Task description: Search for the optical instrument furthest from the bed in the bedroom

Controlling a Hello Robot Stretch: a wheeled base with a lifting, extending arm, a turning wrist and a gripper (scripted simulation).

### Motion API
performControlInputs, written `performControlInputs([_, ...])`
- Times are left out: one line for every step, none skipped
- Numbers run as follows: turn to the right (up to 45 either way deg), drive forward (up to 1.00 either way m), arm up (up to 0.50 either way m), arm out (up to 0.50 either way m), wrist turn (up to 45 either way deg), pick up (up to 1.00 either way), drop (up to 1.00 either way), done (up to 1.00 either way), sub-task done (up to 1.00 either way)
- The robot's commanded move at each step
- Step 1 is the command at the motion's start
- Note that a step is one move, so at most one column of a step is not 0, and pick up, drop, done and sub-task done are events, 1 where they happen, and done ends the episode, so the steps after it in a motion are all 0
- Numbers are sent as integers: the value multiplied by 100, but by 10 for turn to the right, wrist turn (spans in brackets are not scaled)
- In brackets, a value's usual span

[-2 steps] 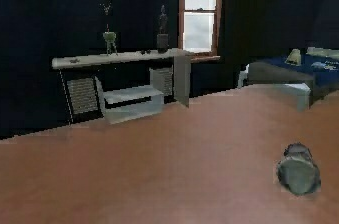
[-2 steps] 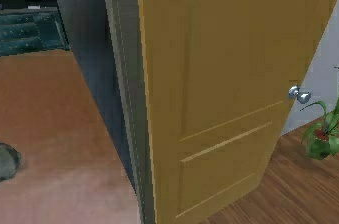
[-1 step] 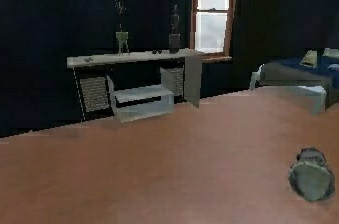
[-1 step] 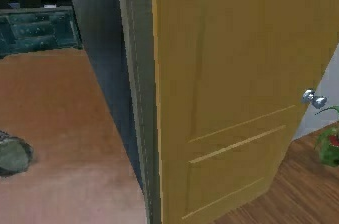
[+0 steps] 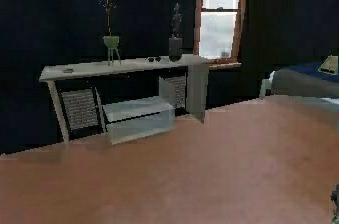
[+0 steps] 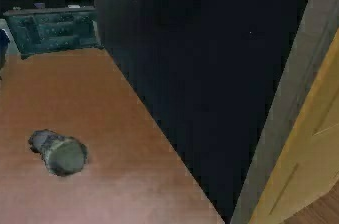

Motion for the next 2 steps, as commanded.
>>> performControlInputs([450,0,0,0,0,0,0,0,0])
performControlInputs([210,0,0,0,0,0,0,0,0])
